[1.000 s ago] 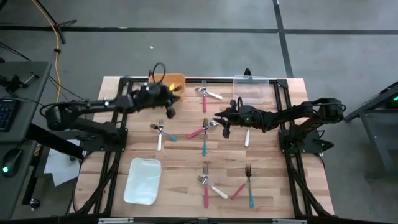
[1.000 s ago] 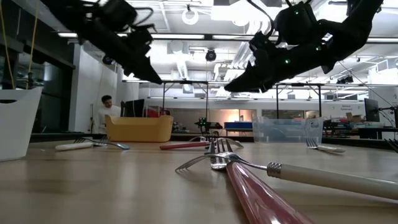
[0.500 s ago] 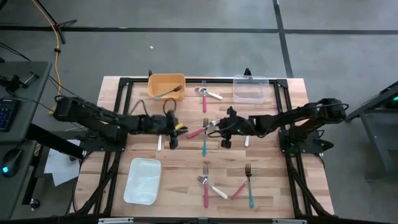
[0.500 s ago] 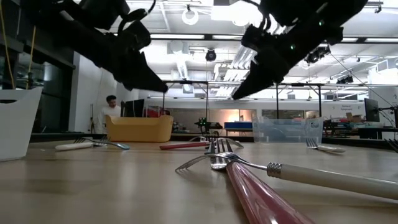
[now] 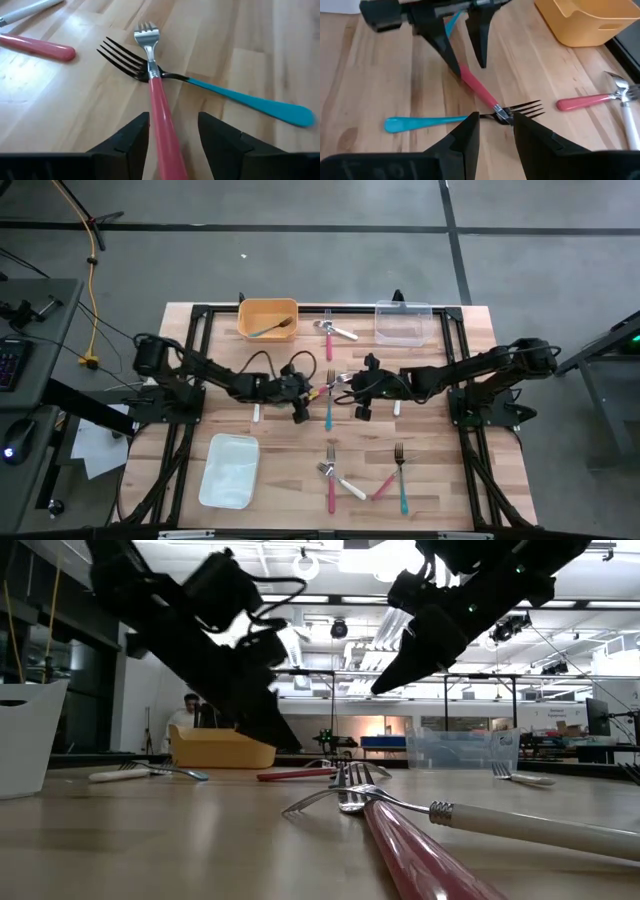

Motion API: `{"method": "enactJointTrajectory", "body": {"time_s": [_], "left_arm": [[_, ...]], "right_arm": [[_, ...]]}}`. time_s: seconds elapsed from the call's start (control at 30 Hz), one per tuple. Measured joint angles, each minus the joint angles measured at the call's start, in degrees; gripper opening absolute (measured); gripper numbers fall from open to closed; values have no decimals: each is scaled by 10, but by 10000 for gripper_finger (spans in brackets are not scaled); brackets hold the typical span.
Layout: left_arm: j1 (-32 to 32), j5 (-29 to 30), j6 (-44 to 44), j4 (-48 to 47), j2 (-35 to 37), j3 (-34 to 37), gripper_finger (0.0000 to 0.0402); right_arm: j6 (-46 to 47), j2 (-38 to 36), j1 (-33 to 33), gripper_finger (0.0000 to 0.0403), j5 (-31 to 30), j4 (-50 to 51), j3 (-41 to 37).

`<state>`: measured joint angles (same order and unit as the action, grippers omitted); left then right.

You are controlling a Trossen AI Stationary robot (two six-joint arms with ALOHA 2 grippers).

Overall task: Sort silverware by color (type)
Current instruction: Put the pink fork into the transparent bin

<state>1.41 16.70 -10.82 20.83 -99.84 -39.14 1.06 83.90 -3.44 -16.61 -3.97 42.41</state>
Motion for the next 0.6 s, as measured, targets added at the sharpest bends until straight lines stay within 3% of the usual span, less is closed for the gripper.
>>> {"method": "enactJointTrajectory", "body": {"time_s": [0.37,0.6], "left_arm": [[-39,-8,-1,-4,-93,-65,147],[-48,-34,2,-13,-101,-70,85]], "right_arm": [[0,0,0,114,-3,0,0],[0,0,0,114,-3,0,0]]}}
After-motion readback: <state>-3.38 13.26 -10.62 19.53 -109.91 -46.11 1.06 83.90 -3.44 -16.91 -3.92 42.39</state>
